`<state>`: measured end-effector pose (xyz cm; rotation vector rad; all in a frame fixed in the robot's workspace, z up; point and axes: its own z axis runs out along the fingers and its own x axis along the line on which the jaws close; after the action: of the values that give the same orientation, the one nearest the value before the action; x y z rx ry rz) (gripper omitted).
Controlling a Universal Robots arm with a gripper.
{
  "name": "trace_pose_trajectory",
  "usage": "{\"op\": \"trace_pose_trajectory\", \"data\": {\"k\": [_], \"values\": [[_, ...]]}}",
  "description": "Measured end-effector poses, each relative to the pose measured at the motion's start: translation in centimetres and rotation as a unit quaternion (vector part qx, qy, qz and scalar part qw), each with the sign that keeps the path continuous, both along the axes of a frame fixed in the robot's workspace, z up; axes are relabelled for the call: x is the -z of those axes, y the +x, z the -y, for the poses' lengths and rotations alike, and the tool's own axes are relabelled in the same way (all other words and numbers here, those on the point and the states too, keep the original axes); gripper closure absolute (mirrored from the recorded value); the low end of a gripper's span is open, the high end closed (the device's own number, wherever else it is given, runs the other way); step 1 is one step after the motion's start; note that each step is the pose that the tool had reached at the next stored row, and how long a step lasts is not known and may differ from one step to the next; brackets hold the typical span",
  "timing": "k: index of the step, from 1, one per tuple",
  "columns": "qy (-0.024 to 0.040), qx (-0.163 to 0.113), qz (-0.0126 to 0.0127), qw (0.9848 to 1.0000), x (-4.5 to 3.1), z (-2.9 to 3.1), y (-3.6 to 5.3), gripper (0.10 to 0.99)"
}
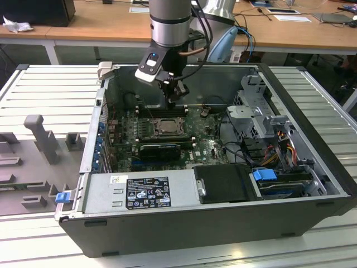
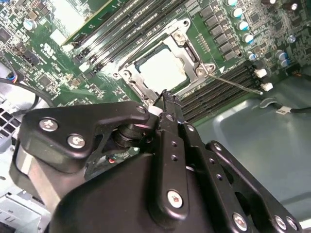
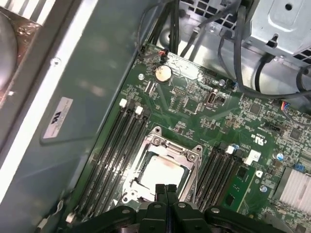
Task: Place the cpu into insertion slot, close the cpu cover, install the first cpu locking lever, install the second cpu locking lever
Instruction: 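Install the first cpu locking lever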
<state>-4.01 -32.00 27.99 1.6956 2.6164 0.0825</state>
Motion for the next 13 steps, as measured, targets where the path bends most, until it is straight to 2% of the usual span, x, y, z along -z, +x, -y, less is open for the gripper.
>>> {"op": "trace_pose_trajectory", "data": {"k": [2, 5, 6, 9, 13], "values": [[0.0004, 0.0, -0.0001, 1.0, -0.36, 0.0, 0.0, 0.98], [0.0015, 0.0, -0.0001, 1.0, -0.39, 0.01, 0.0, 0.98], [0.0015, -0.012, -0.0003, 0.9999, -0.38, 0.01, 0.0, 0.98], [0.0022, -0.023, -0.003, 0.9997, -0.23, 0.01, 0.01, 0.98], [0.0024, -0.047, -0.0102, 0.9989, -0.12, 0.02, 0.0, 0.98]]}}
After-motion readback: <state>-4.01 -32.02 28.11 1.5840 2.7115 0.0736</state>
